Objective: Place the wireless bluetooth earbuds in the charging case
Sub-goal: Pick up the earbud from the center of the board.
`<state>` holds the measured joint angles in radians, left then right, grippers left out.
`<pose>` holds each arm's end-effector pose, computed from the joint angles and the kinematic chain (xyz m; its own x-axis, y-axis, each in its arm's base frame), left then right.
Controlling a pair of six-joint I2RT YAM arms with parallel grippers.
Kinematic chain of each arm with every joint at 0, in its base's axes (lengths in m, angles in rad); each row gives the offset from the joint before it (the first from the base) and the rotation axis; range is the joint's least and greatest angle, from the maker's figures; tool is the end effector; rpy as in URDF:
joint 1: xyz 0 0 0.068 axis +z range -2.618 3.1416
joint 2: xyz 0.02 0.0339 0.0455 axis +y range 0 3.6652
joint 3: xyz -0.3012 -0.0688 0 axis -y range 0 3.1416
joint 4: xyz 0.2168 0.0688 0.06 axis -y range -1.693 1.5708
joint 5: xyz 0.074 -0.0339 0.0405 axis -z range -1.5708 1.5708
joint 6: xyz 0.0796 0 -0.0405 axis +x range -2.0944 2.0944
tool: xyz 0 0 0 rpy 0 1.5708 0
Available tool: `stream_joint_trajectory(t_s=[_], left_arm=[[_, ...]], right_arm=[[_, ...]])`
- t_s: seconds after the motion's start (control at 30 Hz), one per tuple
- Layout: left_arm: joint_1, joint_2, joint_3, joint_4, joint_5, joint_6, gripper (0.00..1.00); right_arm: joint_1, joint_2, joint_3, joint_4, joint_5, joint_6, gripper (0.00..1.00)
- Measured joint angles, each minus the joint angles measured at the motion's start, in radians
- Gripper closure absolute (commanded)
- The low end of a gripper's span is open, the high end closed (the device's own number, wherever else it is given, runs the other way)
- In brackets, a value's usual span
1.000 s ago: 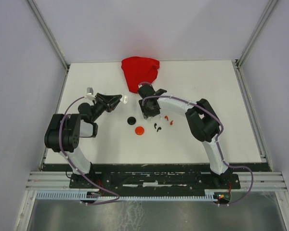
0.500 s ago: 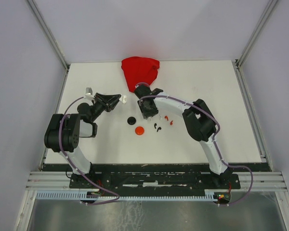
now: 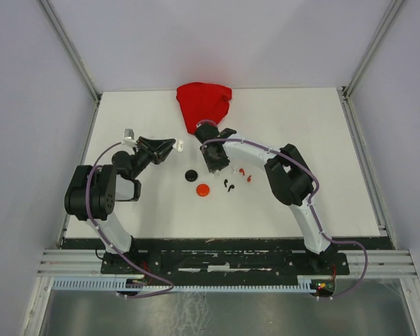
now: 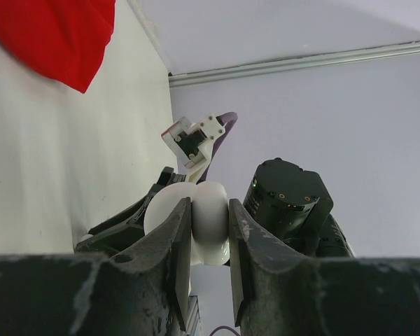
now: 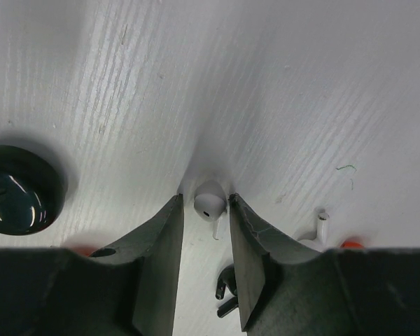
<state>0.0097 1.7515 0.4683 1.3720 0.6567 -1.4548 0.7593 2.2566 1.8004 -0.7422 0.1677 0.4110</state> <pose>0.3301 -0.0454 0.2311 -0.5861 -0.7924 -0.1691 0.1576 0.0932 -0.9831 0.3626 0.3258 0.1629 -0.8729 -0.2854 -0.3957 -0.3119 0.9501 0.0028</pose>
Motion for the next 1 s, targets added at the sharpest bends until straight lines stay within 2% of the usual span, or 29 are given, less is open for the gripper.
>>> stream_joint_trajectory(t_s=[0.37,0.63,1.0], left_arm=[[0.002,0.003,0.000,0.000,0.000,0.000,0.97],[0.002,0.003,-0.002,0.000,0.000,0.000,0.97],[0.002,0.003,-0.008,0.000,0.000,0.000,0.97]], right_arm=[[0.000,0.004,0.008,-0.005,0.000,0.005,0.67],[0.000,0.004,0.008,-0.008,0.001,0.007,0.76],[0.000,0.003,0.007,-0.005,0.004,0.001,0.80]])
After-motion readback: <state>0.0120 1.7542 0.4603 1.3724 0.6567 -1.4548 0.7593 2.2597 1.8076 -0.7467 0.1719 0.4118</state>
